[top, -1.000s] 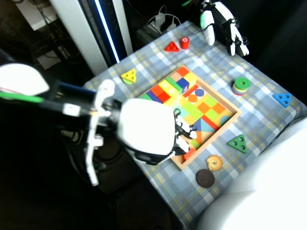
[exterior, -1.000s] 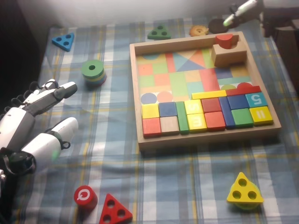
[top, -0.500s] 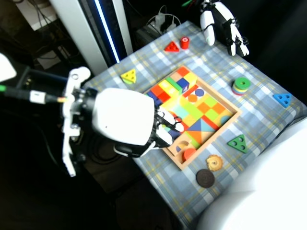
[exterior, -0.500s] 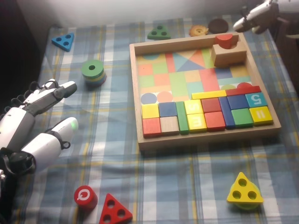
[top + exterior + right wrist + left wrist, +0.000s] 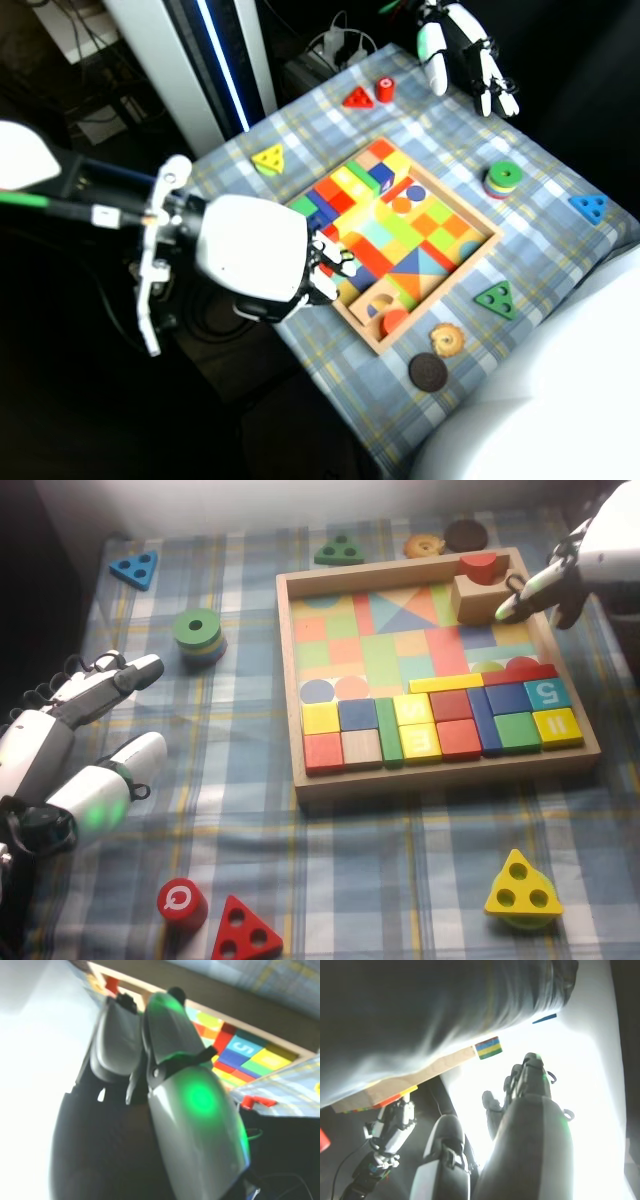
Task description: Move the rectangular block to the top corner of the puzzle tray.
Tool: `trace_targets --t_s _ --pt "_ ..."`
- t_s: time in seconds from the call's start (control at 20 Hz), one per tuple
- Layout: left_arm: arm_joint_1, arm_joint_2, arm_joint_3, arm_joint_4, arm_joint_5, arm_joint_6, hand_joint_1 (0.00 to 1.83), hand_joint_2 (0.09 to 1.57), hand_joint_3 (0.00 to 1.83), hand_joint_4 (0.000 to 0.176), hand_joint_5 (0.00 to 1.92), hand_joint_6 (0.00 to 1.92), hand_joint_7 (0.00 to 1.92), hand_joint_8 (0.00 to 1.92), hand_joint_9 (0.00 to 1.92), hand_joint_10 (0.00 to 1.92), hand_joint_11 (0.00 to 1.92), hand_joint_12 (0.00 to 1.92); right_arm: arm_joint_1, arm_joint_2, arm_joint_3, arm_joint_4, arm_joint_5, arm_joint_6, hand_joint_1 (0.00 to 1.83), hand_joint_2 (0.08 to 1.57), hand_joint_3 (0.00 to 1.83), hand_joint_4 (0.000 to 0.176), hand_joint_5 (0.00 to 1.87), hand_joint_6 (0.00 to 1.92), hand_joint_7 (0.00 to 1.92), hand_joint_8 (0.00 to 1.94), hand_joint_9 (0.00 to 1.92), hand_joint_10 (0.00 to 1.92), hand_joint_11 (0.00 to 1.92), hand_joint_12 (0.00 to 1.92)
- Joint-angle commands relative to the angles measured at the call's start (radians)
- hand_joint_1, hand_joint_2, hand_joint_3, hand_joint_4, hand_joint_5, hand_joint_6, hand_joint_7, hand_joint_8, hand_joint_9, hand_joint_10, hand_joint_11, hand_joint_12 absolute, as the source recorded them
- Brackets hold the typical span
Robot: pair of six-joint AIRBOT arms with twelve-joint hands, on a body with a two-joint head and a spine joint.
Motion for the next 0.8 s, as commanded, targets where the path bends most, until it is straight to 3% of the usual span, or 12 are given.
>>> trace_targets --t_s 0.0,0.1,0.3,0.35,0.45,0.6,0.65,0.7,0.75 --pt "-0.004 0.009 0.003 0.038 -0.114 -0.006 0.70 1.38 0.00 0.073 0.46 0.00 0.14 0.00 0.10 0.00 0.00 0.00 0.006 -0.009 0.012 0.024 0.001 -0.005 1.53 1.23 0.01 0.018 0.50 0.00 1.08 1.94 1.32 1.92 1.41 1.92" --pt "-0.004 0.009 0.002 0.038 -0.114 -0.006 0.68 1.38 0.00 0.071 0.46 0.00 0.15 0.00 0.09 0.00 0.00 0.00 0.005 -0.031 0.034 0.009 0.000 -0.005 1.51 1.23 0.00 0.000 0.51 0.00 1.14 1.94 1.36 1.92 1.46 1.92" --pt "-0.004 0.009 0.000 0.038 -0.113 -0.006 0.71 1.38 0.00 0.061 0.47 0.00 0.15 0.00 0.10 0.00 0.00 0.00 0.005 -0.075 0.100 0.007 0.000 -0.005 1.54 1.21 0.00 0.000 0.52 0.00 1.22 1.94 1.46 1.92 1.54 1.92" --pt "-0.004 0.009 0.000 0.037 -0.113 -0.006 0.70 1.38 0.00 0.067 0.47 0.00 0.16 0.00 0.11 0.00 0.00 0.00 0.005 -0.080 0.116 0.007 -0.002 -0.005 1.53 1.22 0.00 0.000 0.51 0.00 1.22 1.94 1.46 1.92 1.54 1.92" --pt "-0.004 0.009 0.000 0.037 -0.113 -0.006 0.69 1.38 0.00 0.078 0.47 0.00 0.16 0.00 0.11 0.01 0.00 0.00 0.005 -0.082 0.152 0.007 -0.009 -0.005 1.51 1.23 0.00 0.028 0.50 0.00 1.19 1.94 1.42 1.92 1.50 1.92" --pt "-0.004 0.009 -0.001 0.038 -0.113 -0.006 0.70 1.38 0.00 0.082 0.47 0.00 0.16 0.00 0.11 0.00 0.00 0.00 0.005 -0.111 0.205 -0.001 -0.020 -0.005 1.53 1.23 0.00 0.000 0.49 0.00 1.23 1.94 1.46 1.92 1.54 1.92" --pt "-0.004 0.009 -0.001 0.038 -0.113 -0.006 0.71 1.38 0.00 0.084 0.47 0.00 0.16 0.00 0.11 0.00 0.00 0.00 0.005 -0.118 0.217 -0.001 -0.023 -0.005 1.37 1.24 0.01 0.000 0.50 0.01 0.83 1.56 1.44 1.92 1.53 1.92" --pt "-0.004 0.010 -0.001 0.038 -0.113 -0.006 0.68 1.38 0.00 0.079 0.47 0.00 0.16 0.00 0.12 0.00 0.00 0.00 0.005 -0.123 0.224 -0.001 -0.026 -0.005 1.31 1.20 0.22 0.008 0.50 0.00 0.67 1.65 1.44 1.92 1.51 1.92" --pt "-0.004 0.009 -0.001 0.038 -0.113 -0.006 0.68 1.38 0.00 0.077 0.47 0.00 0.16 0.00 0.12 0.01 0.00 0.00 0.005 -0.129 0.228 -0.001 -0.026 -0.005 1.45 1.20 0.14 0.008 0.49 0.00 0.97 1.84 1.46 1.92 1.54 1.92"
